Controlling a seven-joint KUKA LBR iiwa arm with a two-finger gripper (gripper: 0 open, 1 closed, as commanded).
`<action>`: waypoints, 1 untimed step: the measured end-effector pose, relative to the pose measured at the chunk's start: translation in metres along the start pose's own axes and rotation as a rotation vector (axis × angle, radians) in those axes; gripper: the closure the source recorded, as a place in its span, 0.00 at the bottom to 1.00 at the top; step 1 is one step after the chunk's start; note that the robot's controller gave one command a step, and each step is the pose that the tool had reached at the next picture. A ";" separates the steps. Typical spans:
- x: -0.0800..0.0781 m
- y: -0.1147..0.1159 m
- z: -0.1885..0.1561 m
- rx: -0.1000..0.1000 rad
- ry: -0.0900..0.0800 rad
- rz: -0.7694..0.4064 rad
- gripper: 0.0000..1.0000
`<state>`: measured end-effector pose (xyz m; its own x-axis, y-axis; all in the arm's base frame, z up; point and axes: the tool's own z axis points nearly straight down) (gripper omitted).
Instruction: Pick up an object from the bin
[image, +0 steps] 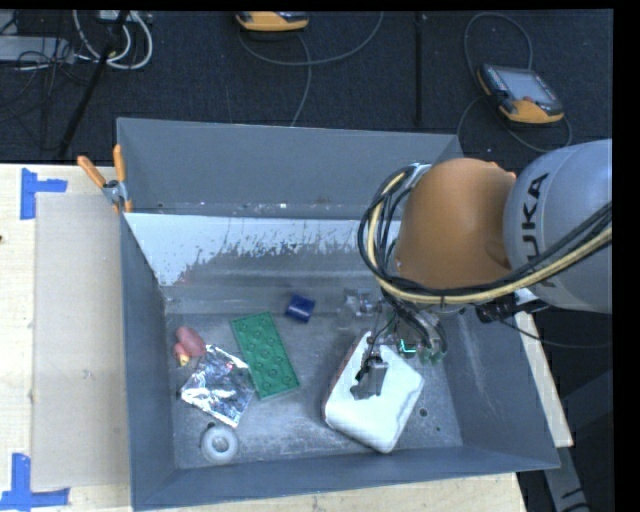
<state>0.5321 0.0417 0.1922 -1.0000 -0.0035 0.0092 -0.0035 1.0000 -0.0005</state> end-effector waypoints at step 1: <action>-0.003 -0.037 0.119 -0.003 0.007 -0.276 0.00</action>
Offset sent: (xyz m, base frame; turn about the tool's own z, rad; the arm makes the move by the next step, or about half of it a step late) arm 0.0051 -0.0390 -0.1175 -0.2771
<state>0.5344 0.0043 0.0735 -0.9610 -0.2761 0.0158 -0.2760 0.9611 0.0062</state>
